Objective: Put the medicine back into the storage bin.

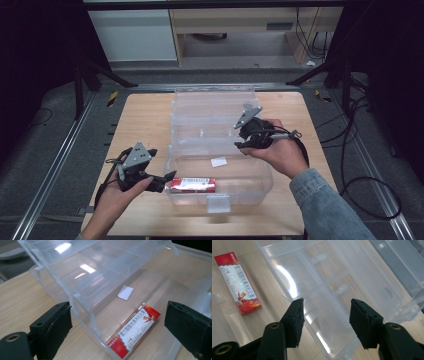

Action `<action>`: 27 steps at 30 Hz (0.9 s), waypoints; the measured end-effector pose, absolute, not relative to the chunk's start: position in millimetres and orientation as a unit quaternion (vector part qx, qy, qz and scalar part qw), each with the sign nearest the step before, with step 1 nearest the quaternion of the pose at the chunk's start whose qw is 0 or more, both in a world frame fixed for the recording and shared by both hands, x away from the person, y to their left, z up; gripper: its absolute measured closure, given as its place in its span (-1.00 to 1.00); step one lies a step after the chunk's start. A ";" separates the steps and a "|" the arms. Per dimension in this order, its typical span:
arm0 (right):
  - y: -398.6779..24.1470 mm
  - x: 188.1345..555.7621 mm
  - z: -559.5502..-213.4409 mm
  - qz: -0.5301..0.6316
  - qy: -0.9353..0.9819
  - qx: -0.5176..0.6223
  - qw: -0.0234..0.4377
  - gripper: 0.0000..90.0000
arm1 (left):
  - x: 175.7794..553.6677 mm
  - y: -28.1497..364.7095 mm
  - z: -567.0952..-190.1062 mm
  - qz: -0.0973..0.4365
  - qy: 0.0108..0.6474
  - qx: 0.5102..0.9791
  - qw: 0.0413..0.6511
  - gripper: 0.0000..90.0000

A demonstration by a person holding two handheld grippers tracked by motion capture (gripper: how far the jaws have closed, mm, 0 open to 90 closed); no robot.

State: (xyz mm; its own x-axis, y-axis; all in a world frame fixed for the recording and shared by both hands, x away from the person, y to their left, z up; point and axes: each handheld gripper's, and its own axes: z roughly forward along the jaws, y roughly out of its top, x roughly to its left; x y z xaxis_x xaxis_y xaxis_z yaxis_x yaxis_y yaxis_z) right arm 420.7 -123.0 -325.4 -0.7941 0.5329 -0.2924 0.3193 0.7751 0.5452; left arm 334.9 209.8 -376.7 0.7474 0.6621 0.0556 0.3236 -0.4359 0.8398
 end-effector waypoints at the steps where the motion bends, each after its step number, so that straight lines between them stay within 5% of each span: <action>1: -124.3 422.1 -324.2 0.240 0.915 0.234 0.223 0.07 | 333.5 207.5 -376.7 0.191 0.293 0.828 0.438 -0.83; 27: -139.7 452.7 -319.3 0.223 0.914 0.238 0.241 0.25 | 314.3 174.5 -392.5 0.156 0.237 0.860 0.424 -0.63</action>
State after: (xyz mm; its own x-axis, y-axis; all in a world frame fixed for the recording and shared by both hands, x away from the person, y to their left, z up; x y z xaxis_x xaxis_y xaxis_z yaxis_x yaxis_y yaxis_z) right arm 452.7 -139.7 -319.3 -0.7711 0.5422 -0.3338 0.3272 0.7871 0.5229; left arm 314.3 174.5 -392.5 0.8392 0.5396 0.0677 0.2753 -0.5288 0.8029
